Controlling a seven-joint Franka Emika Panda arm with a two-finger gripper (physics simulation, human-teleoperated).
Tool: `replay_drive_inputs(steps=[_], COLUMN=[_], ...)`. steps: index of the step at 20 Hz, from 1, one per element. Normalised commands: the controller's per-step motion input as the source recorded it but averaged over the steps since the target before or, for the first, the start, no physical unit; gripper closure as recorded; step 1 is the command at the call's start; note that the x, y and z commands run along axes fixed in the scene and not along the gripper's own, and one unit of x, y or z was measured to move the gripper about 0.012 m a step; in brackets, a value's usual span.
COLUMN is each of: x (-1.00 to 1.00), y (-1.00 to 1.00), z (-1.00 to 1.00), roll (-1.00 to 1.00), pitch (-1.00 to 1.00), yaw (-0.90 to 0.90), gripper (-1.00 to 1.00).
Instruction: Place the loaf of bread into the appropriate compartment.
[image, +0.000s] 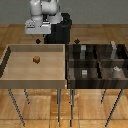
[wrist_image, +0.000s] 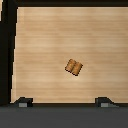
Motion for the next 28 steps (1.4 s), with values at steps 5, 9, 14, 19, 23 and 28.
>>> replay_drive_inputs(steps=[5, 9, 14, 19, 23, 28], x=[0.0, 0.0, 0.47, 0.2, 0.5, 0.0], y=[-0.4, 0.0, 0.0, 0.0, 0.0, 0.0], z=[-0.4, -1.0, -0.4, -0.2, -0.25, -0.2], roll=[0.0, 0.0, 0.0, 0.0, 0.0, 0.0], pitch=[0.0, 0.0, 0.0, 0.0, 0.0, 0.0], yaw=[0.0, 0.0, 0.0, 0.0, 0.0, 0.0], gripper=[-1.0, -1.0, -1.0, -1.0, -1.0, -1.0])
